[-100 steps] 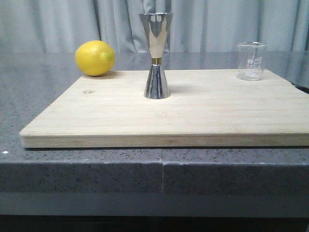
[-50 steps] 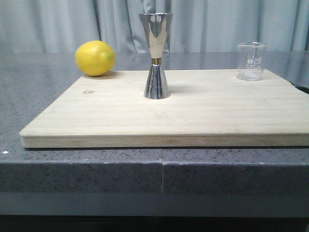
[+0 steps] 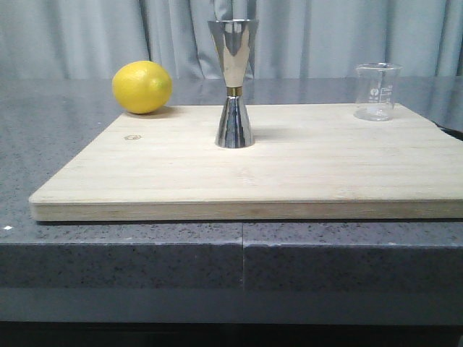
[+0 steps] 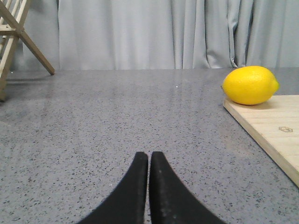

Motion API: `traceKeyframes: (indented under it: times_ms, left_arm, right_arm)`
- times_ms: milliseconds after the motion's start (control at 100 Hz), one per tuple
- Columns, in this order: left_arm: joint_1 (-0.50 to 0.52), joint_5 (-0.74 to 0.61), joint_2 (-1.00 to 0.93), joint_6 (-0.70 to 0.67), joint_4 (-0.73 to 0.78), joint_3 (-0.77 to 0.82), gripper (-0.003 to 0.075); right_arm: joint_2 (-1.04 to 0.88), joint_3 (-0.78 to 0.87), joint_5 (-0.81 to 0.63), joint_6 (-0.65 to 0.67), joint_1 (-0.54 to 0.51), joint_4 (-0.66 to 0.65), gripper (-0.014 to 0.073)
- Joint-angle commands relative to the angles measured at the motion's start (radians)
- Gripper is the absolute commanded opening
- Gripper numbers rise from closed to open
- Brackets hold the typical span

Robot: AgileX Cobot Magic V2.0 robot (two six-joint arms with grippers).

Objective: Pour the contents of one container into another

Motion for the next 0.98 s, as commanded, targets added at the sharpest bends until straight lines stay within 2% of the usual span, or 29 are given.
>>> traceKeyframes:
  times_ms: [0, 280, 970]
  left_arm:
    - [-0.005, -0.081, -0.022, 0.003, -0.013, 0.021, -0.0021]
    - [-0.005, -0.081, -0.022, 0.003, -0.013, 0.021, -0.0021]
    - [-0.005, -0.081, -0.022, 0.003, -0.013, 0.021, -0.0021]
  right_arm:
    - [-0.017, 0.013, -0.137, 0.01, 0.013, -0.035, -0.0067]
    - [-0.017, 0.027, -0.135, 0.01, 0.024, -0.076, -0.0067]
    - [-0.017, 0.027, -0.135, 0.01, 0.024, -0.076, -0.0067]
